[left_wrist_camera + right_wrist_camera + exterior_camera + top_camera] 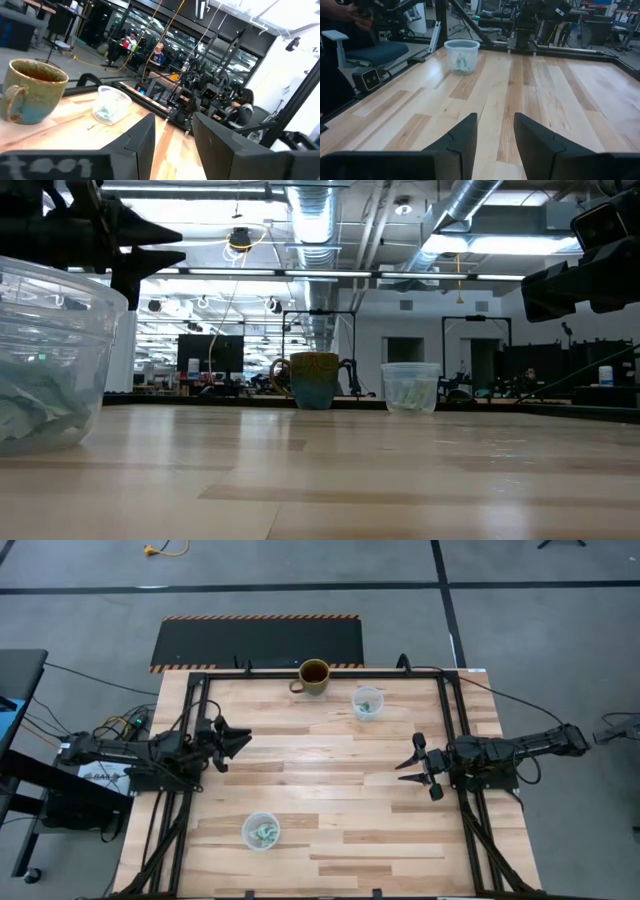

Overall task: Pick and place items into bin
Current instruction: Return to Home Position

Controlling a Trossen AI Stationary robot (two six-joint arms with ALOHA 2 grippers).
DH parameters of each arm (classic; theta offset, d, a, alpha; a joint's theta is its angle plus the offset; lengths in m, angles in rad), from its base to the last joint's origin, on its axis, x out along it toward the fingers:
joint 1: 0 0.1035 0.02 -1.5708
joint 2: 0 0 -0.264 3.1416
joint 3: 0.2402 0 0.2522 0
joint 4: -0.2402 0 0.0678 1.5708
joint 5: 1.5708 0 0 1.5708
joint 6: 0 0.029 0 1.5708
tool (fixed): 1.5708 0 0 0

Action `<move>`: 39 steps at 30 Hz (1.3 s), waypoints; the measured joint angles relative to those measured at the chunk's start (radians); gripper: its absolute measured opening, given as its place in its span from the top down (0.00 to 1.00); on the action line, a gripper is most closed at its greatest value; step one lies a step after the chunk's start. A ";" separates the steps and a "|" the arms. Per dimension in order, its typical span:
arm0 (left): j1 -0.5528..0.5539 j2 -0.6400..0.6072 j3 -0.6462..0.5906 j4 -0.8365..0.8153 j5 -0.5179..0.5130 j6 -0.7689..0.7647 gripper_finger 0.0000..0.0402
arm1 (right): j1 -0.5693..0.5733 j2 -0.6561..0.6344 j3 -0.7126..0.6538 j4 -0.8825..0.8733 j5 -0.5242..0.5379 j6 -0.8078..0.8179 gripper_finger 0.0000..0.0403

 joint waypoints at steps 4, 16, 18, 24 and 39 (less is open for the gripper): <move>0.000 0.000 0.000 -0.001 0.004 -0.021 0.70 | 0.000 0.000 0.000 0.000 0.000 0.000 0.69; 0.000 0.000 -0.002 -0.247 0.005 -0.006 0.70 | 0.000 0.000 0.000 0.000 0.000 0.000 0.69; 0.000 0.000 -0.002 -0.317 0.005 -0.006 0.70 | 0.000 0.000 0.000 0.000 0.000 0.000 0.69; 0.000 -0.064 -0.001 -0.354 0.016 0.013 0.70 | 0.000 0.000 0.000 0.000 0.000 0.000 0.69; 0.000 -0.261 -0.002 -0.353 0.006 0.015 0.70 | 0.000 0.000 0.000 0.000 0.000 0.000 0.69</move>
